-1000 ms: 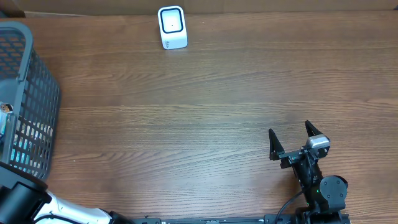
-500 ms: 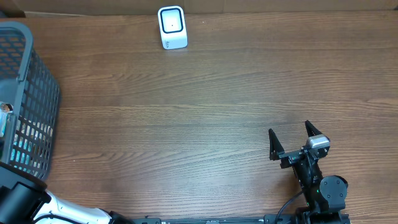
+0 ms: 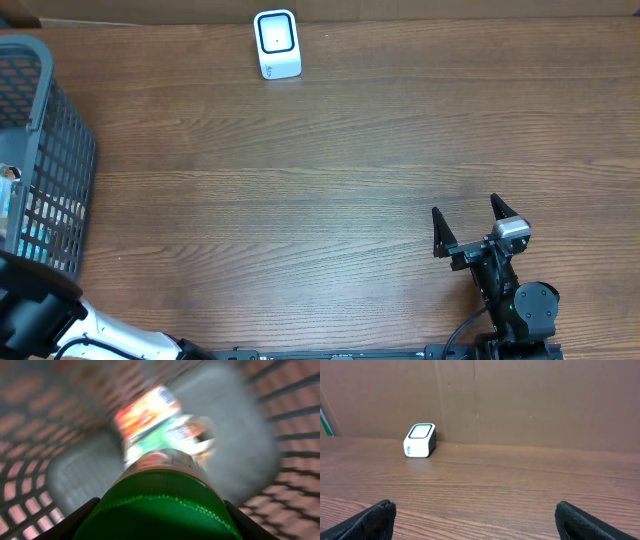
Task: Scan the item barcode
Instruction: 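Grasp the green-lidded jar in the basket with the left gripper, then carry the jar to the table center near the scanner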
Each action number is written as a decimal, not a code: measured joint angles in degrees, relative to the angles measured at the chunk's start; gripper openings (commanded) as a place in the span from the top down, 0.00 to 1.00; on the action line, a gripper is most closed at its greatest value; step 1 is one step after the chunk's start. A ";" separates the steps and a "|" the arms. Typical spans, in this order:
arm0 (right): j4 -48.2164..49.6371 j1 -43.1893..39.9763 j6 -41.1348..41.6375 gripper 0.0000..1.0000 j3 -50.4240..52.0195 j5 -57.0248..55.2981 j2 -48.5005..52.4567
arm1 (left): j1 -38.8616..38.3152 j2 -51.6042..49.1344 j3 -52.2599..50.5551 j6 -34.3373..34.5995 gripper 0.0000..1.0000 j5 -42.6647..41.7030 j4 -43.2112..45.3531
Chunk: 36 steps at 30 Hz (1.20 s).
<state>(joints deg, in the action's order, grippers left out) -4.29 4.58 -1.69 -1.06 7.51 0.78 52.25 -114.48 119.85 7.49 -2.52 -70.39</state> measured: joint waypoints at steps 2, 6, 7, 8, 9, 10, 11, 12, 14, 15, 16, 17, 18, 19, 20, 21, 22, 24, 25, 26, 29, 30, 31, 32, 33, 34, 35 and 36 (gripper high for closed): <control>-0.02 0.00 0.00 0.00 0.00 0.00 0.00 | -1.77 -0.02 5.99 0.74 0.56 -2.21 -2.25; 0.00 0.00 0.02 0.00 0.00 0.02 0.00 | -6.14 -0.02 18.29 2.38 0.56 -5.99 -6.49; 0.02 0.00 0.02 0.00 0.00 0.00 0.02 | -7.37 -0.02 21.24 2.89 0.56 -6.60 -7.63; -0.02 0.02 0.02 0.00 0.00 0.00 0.00 | -8.83 -0.02 24.39 3.37 0.56 -7.41 -8.70; 0.00 0.00 0.00 0.00 0.00 0.00 0.00 | -10.05 0.00 26.97 3.69 0.56 -8.11 -9.44; 0.02 0.00 -0.02 0.00 0.00 0.00 0.00 | -11.65 0.09 29.68 4.22 0.56 -8.92 -10.23; 0.00 0.00 0.02 0.00 0.00 0.00 0.00 | -13.11 0.24 31.65 4.46 0.56 -9.55 -11.08; -0.02 0.00 0.02 0.00 0.00 0.00 0.00 | -14.62 0.52 33.20 4.61 0.56 -10.16 -11.96; 0.00 0.00 0.02 0.00 0.00 -0.02 0.00 | -18.27 1.46 35.26 4.87 0.56 -11.45 -13.73; 0.02 0.00 0.02 0.00 0.00 0.00 0.00 | -20.46 2.12 35.78 5.07 0.56 -12.02 -14.58; 0.00 0.00 0.02 0.00 0.00 0.02 0.00 | -23.02 2.80 36.06 5.38 0.56 -12.35 -15.41; 0.00 0.00 0.00 0.00 0.00 0.00 0.02 | -25.09 3.26 36.22 5.68 0.56 -12.52 -16.06; 0.00 0.00 0.02 0.00 0.00 0.00 0.02 | -27.61 3.74 36.35 5.81 0.56 -12.81 -16.76; 0.02 0.00 0.00 0.00 0.00 0.00 0.00 | -30.84 4.00 36.52 5.92 0.55 -13.05 -17.53; -0.02 0.00 0.02 0.00 0.00 0.02 0.00 | -33.59 4.13 36.52 5.95 0.55 -13.18 -18.12; 0.02 0.00 0.02 0.00 0.00 0.00 0.00 | -36.41 4.13 36.52 5.95 0.55 -13.22 -18.71; 0.00 0.00 0.00 0.00 0.00 -0.02 0.00 | -39.23 4.11 36.50 5.95 0.54 -13.16 -19.08; -0.02 0.00 0.00 0.00 0.00 0.00 0.00 | -44.39 3.78 36.39 5.95 0.54 -13.09 -19.78; 0.02 0.00 0.00 0.00 0.00 0.00 0.00 | -47.06 3.67 36.28 5.95 0.54 -12.85 -20.24; 0.00 0.00 0.00 0.00 0.00 -0.02 0.00 | -49.29 3.56 36.13 5.92 0.54 -12.61 -20.63; 0.00 0.00 0.02 0.00 0.00 0.00 0.00 | -55.10 2.86 36.09 5.97 0.55 -10.78 -22.84; 0.00 0.00 0.00 0.00 0.00 0.02 0.02 | -56.28 2.58 36.09 5.95 0.54 -10.32 -23.54; 0.00 0.00 0.00 0.00 0.00 -0.02 0.00 | -57.92 2.12 36.09 6.01 0.54 -9.73 -24.48; 0.00 0.00 0.02 0.00 0.00 0.02 0.00 | -59.54 1.57 36.09 6.05 0.55 -9.09 -25.55; 0.00 0.00 0.00 0.00 0.00 0.00 0.00 | -60.48 1.14 36.09 6.05 0.55 -8.70 -26.23; -0.02 0.00 0.02 0.00 0.00 -0.02 0.00 | -62.03 0.48 35.91 6.05 0.55 -8.11 -26.60; 0.00 0.00 -0.02 0.00 0.00 0.00 0.00 | -62.95 0.11 35.58 6.03 0.55 -7.82 -26.53; 0.00 0.00 0.00 0.00 0.00 0.02 0.00 | -64.19 -0.37 34.99 6.03 0.55 -7.50 -26.53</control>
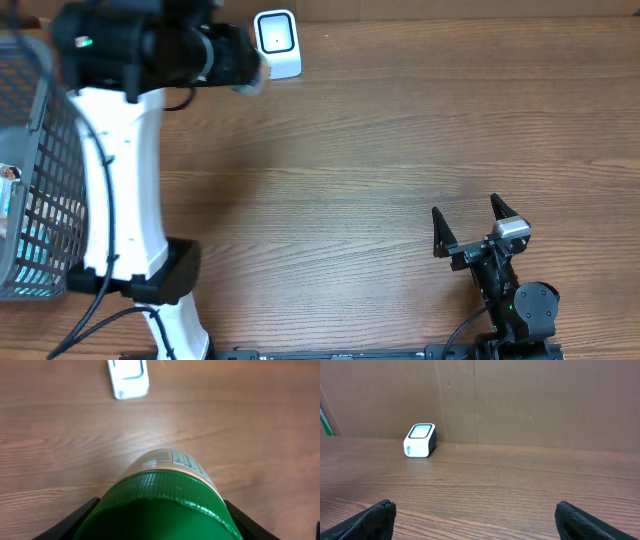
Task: Scan the item barcode
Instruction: 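Carry the jar to the table center near the scanner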
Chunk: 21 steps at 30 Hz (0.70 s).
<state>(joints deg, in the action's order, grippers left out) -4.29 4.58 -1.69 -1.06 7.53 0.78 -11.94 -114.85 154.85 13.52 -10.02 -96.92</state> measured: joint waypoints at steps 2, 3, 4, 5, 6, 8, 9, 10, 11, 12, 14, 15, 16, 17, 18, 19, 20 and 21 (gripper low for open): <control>0.00 0.00 0.00 0.00 0.00 0.00 0.00 | -2.08 -0.76 -1.40 0.02 0.54 0.46 0.02; -0.02 0.00 0.00 0.00 0.00 -0.02 0.00 | -2.97 -1.09 -2.25 0.00 0.54 0.66 0.00; 0.02 0.00 0.00 0.00 0.00 -0.02 0.00 | -3.78 -1.36 -3.17 0.00 0.54 0.81 0.02; 0.02 0.00 0.02 0.00 0.00 -0.02 0.00 | -4.79 -1.51 -4.63 0.00 0.55 0.90 0.09; 0.02 0.00 0.00 0.00 0.00 -0.02 0.00 | -5.46 -1.57 -5.95 0.00 0.55 0.96 0.02; 0.02 0.00 0.02 0.00 0.00 0.00 0.00 | -6.95 -1.60 -9.31 0.04 0.55 1.27 0.07; 0.00 0.00 0.04 0.00 0.00 -0.02 0.00 | -7.56 -1.60 -11.08 0.07 0.55 1.36 0.22; -0.02 0.00 0.00 0.00 0.00 0.00 0.00 | -8.11 -1.60 -12.76 0.15 0.55 1.49 0.42; 0.00 0.00 0.00 0.00 0.00 -0.02 0.00 | -8.70 -1.60 -14.84 0.33 0.55 1.75 0.81; 0.00 0.00 0.00 0.00 0.00 0.00 0.00 | -9.20 -1.62 -16.87 0.59 0.55 1.88 1.31; 0.00 0.00 0.02 0.00 0.00 -0.02 0.00 | -9.99 -1.64 -20.52 1.33 0.55 2.19 3.02; 0.02 0.00 0.02 0.00 0.00 -0.02 0.02 | -10.40 -1.64 -22.58 1.62 0.55 2.21 4.42; -0.02 0.02 0.02 0.00 0.00 -0.02 0.00 | -10.88 -1.66 -24.70 1.84 0.55 2.36 6.14; 0.02 0.00 0.02 0.00 0.00 -0.02 0.00 | -11.37 -1.66 -26.80 2.12 0.54 2.38 7.96; 0.02 0.00 0.00 0.00 0.00 -0.02 0.00 | -11.80 -1.66 -28.83 2.56 0.54 2.43 9.81; 0.00 0.00 0.00 0.00 0.00 0.00 0.02 | -12.44 -1.66 -31.61 2.99 0.54 2.62 12.48; 0.02 0.00 0.00 0.00 0.00 -0.02 0.00 | -12.83 -1.70 -33.24 3.19 0.54 2.62 14.14; 0.00 0.00 0.00 0.00 0.00 -0.02 0.00 | -13.42 -1.70 -35.80 3.58 0.53 2.67 16.55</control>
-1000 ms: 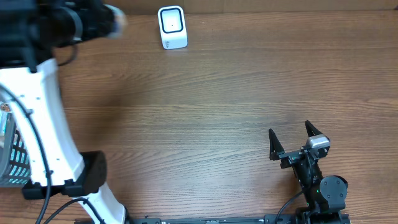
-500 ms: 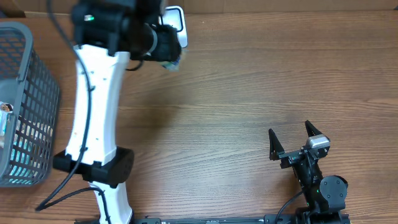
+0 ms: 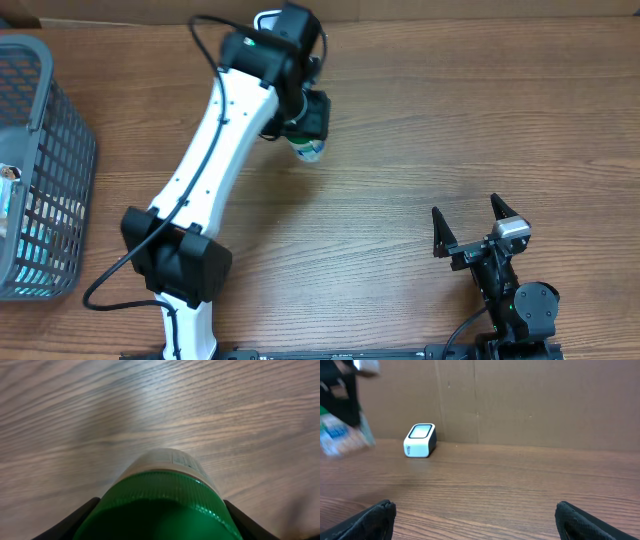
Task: Scan the item barcode
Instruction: 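Carry the jar to the table center near the scanner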
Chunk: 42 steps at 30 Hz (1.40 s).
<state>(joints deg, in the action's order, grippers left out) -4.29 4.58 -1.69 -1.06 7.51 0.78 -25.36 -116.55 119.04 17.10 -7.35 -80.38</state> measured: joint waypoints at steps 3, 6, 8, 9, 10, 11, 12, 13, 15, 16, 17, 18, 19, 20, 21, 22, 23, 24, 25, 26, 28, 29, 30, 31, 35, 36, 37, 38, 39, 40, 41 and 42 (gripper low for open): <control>0.04 0.00 0.02 0.00 0.00 0.00 0.00 | -1.73 -0.15 -6.54 1.11 0.53 0.13 6.32; -0.02 0.00 0.02 0.00 0.00 0.00 0.00 | -2.91 -0.31 -12.22 2.10 0.53 0.13 12.35; 0.02 0.00 0.02 0.00 0.00 0.00 -0.02 | -3.34 -0.46 -15.50 2.71 0.54 0.09 15.89; 0.00 0.00 0.00 0.00 0.00 0.00 -0.04 | -3.48 -0.48 -16.96 2.97 0.53 0.13 17.46; 0.02 0.00 0.00 0.00 0.00 0.02 -0.04 | -3.54 -0.52 -18.71 3.48 0.54 0.13 19.19; 0.02 0.00 0.02 0.00 0.00 0.00 -0.04 | -3.54 -0.59 -19.74 3.69 0.53 0.11 20.11; 0.00 0.00 0.00 0.00 0.00 0.02 -0.04 | -3.52 -0.59 -20.96 3.98 0.53 0.15 21.33; 0.02 0.00 0.02 0.00 0.00 0.02 -0.04 | -3.52 -0.59 -22.12 4.11 0.53 0.15 22.38; 0.02 0.00 0.00 0.00 0.00 0.00 -0.04 | -3.52 -0.61 -24.28 4.57 0.53 0.15 24.41; 0.00 0.00 0.00 0.00 0.00 0.00 -0.04 | -3.52 -0.59 -25.33 4.92 0.53 0.15 25.53; 0.02 0.02 0.02 0.00 0.00 0.00 -0.04 | -3.52 -0.59 -26.34 5.11 0.53 0.13 26.60; 0.00 0.00 0.04 0.00 0.00 0.00 -0.04 | -3.52 -0.61 -27.39 5.29 0.53 0.13 27.63; 0.00 0.00 0.00 0.00 0.00 0.00 -0.04 | -3.52 -0.61 -28.55 5.33 0.53 0.15 28.68; 0.00 0.00 0.02 0.00 0.00 0.00 -0.04 | -3.52 -0.61 -29.53 5.46 0.53 0.13 29.59; 0.00 0.00 0.00 0.00 0.00 0.02 -0.04 | -3.52 -0.46 -30.29 5.55 0.53 -0.02 30.91; -0.02 0.00 0.04 0.00 0.00 0.02 -0.04 | -3.52 -0.37 -30.51 5.60 0.53 0.02 31.67; 0.02 0.00 0.02 0.00 0.00 0.00 -0.04 | -3.52 -0.35 -30.80 5.70 0.53 0.04 32.74; 0.02 0.00 0.02 0.00 0.00 0.00 -0.04 | -3.52 -0.31 -31.01 5.73 0.52 0.11 33.81; 0.02 0.00 0.02 0.00 0.00 0.00 -0.04 | -3.52 -0.28 -31.17 5.75 0.52 0.13 34.51; 0.02 0.00 0.02 0.00 0.00 -0.02 -0.04 | -3.52 -0.24 -31.39 5.79 0.52 0.17 35.17; 0.02 0.00 0.02 0.00 0.00 0.02 -0.04 | -3.52 -0.20 -31.52 5.92 0.51 0.33 35.80; 0.04 0.00 0.04 0.00 0.00 0.00 -0.04 | -3.52 -0.20 -31.56 5.95 0.50 0.37 36.09; 0.04 0.00 0.02 0.00 0.00 0.00 -0.04 | -3.52 -0.20 -31.58 5.95 0.50 0.37 36.17; 0.00 0.00 0.00 0.00 0.00 0.00 -0.04 | -3.52 -0.20 -31.58 5.95 0.49 0.37 36.17; 0.02 0.00 0.02 0.00 0.00 0.00 -0.04 | -3.52 -0.20 -31.58 5.95 0.33 0.37 36.13; 0.00 0.00 0.00 0.00 0.00 0.00 -0.04 | -3.52 -0.20 -31.58 6.21 0.32 0.37 36.15; 0.02 0.00 0.00 0.00 0.00 0.02 -0.04 | -3.52 -0.20 -31.61 6.45 0.31 0.37 36.15; 0.02 0.00 0.00 0.00 0.00 0.00 -0.04 | -3.52 -0.20 -31.63 6.54 0.31 0.37 36.15; 0.07 0.00 0.00 0.00 0.00 0.00 -0.04 | -3.52 -0.20 -31.65 6.56 0.31 0.37 36.15; 0.00 0.00 0.00 0.00 0.00 0.02 -0.04 | -3.52 -0.20 -31.69 6.56 0.31 0.35 36.15; 0.04 0.00 0.02 0.00 0.00 0.00 -0.04 | -3.52 -0.20 -31.69 6.56 0.30 0.35 36.15; 0.04 0.00 0.00 0.00 0.00 0.00 -0.04 | -3.52 -0.20 -31.69 6.56 0.30 0.35 36.11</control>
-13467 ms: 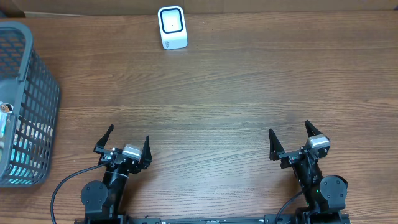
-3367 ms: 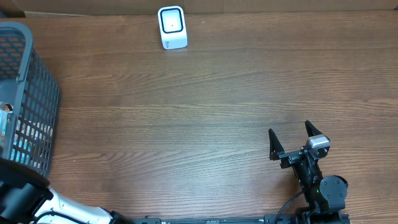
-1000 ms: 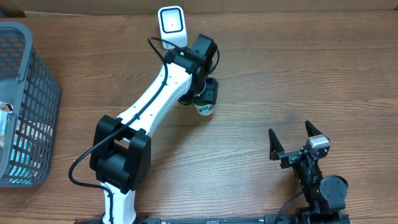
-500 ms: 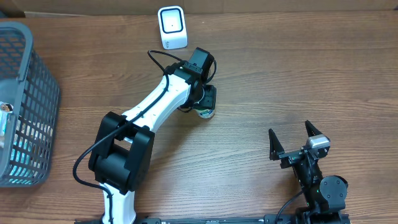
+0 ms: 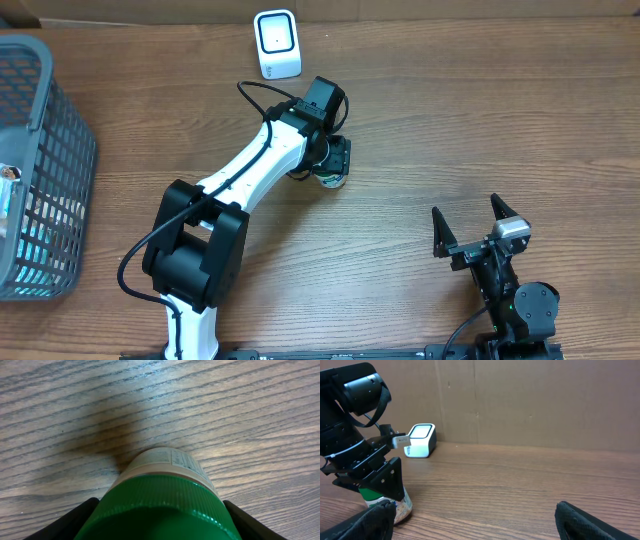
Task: Scan the item barcode
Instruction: 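Carry the jar to the table center near the scanner, then release the jar on the table and withdraw the left gripper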
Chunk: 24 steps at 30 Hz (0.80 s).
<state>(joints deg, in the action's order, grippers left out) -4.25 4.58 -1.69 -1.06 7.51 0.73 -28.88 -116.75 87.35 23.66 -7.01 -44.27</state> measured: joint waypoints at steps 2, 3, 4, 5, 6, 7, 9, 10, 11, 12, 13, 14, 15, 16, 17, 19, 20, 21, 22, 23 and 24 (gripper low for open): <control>-0.02 0.00 0.00 0.00 0.00 0.00 0.00 | -0.02 0.00 0.02 0.00 0.29 0.00 -0.22; 0.00 0.00 0.00 0.00 0.00 0.00 0.00 | 0.00 0.00 0.07 0.00 0.28 0.00 -0.59; -0.02 0.00 0.02 0.00 0.00 0.00 0.00 | 0.00 0.00 0.35 0.00 0.28 0.02 -1.38; 0.00 0.00 0.02 0.00 0.00 0.00 0.00 | 0.00 0.00 0.72 -0.02 0.23 0.09 -2.47; -0.02 0.00 0.00 0.00 0.00 0.02 0.00 | 0.00 -0.07 1.09 -0.15 0.20 0.24 -3.39; -0.02 0.00 -0.02 0.00 0.00 -0.02 0.00 | 0.00 -0.13 1.86 -0.15 0.17 0.26 -4.79; -0.02 0.00 0.02 0.00 0.00 0.00 0.00 | 0.00 -0.24 4.24 -0.13 0.08 0.26 -6.75; -0.07 0.00 0.00 0.00 0.00 0.00 0.00 | 0.00 -0.28 5.97 -0.15 0.06 0.33 -7.98; -0.04 0.00 0.02 0.00 0.00 0.00 0.00 | 0.00 -0.28 8.00 -0.22 0.05 0.42 -8.90; -0.04 0.00 0.00 0.00 0.00 0.02 0.00 | 0.00 -0.28 9.51 -0.24 0.05 0.42 -9.60; -0.04 0.00 0.00 0.00 0.00 0.00 0.00 | 0.00 -0.28 11.43 -0.22 0.05 0.42 -10.51; -0.07 0.02 0.00 0.00 0.00 0.00 0.00 | 0.00 -0.28 13.00 -0.24 0.05 0.42 -11.19; -0.04 0.00 0.00 0.00 0.00 -0.02 0.00 | 0.00 -0.28 14.56 -0.24 0.05 0.42 -12.09; -0.02 0.00 0.02 0.00 0.00 0.00 0.00 | 0.00 -0.28 16.02 -0.26 0.06 0.42 -13.27; -0.02 0.00 0.00 0.00 0.00 0.00 0.00 | 0.00 -0.28 17.49 -0.26 0.06 0.44 -14.78; 0.00 0.00 0.02 0.00 0.00 0.00 0.00 | 0.11 -0.28 20.65 -0.28 0.07 0.55 -18.23; 0.00 0.00 0.02 0.00 0.00 0.00 0.00 | 0.15 -0.28 22.21 -0.31 0.07 0.68 -19.71; -0.04 0.00 0.02 0.00 0.00 0.00 0.00 | 0.39 -0.28 24.28 -0.50 0.07 0.94 -21.70; -0.02 0.00 0.00 0.00 0.00 0.00 0.00 | 0.59 -0.28 26.05 -0.72 0.07 1.16 -23.37; -0.04 0.00 0.02 0.00 0.00 -0.02 0.00 | 0.96 -0.28 28.55 -1.11 0.07 1.42 -25.51; -0.04 0.00 0.02 0.00 0.00 -0.02 0.00 | 1.42 -0.26 30.82 -1.40 0.07 1.68 -27.34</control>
<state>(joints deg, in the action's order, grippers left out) -4.29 4.58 -1.67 -1.06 7.49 0.73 -27.46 -117.01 118.17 22.26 -5.32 -71.61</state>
